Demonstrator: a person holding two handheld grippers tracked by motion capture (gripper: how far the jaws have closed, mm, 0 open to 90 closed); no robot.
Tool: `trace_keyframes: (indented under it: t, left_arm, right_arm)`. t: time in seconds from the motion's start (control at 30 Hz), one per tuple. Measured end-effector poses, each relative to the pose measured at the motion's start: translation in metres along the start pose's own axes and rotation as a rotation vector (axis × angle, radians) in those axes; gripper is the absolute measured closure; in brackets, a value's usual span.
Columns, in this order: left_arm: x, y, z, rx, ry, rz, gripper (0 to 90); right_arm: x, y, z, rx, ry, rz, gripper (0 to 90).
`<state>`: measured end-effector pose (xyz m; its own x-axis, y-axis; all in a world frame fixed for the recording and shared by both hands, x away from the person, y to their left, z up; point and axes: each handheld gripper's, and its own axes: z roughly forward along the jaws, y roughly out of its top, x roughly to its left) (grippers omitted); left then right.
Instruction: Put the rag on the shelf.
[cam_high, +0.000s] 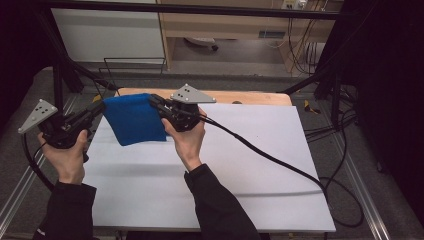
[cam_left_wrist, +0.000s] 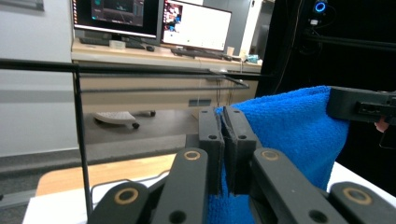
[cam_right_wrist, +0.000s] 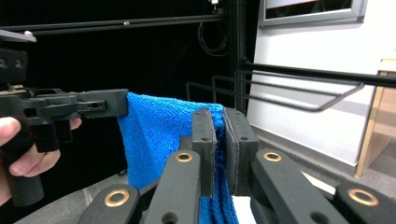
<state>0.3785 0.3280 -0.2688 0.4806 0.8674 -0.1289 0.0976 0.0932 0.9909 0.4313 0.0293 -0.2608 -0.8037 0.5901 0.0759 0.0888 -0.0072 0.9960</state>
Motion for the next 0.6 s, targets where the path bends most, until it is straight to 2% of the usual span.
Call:
trace_keyframes:
  t: [0.6]
  left_arm:
    - [0.013,0.037,0.009,-0.072,0.007,-0.004,86.8]
  right_arm:
    - [0.002,0.038,0.018,-0.070,-0.018,-0.030,84.2]
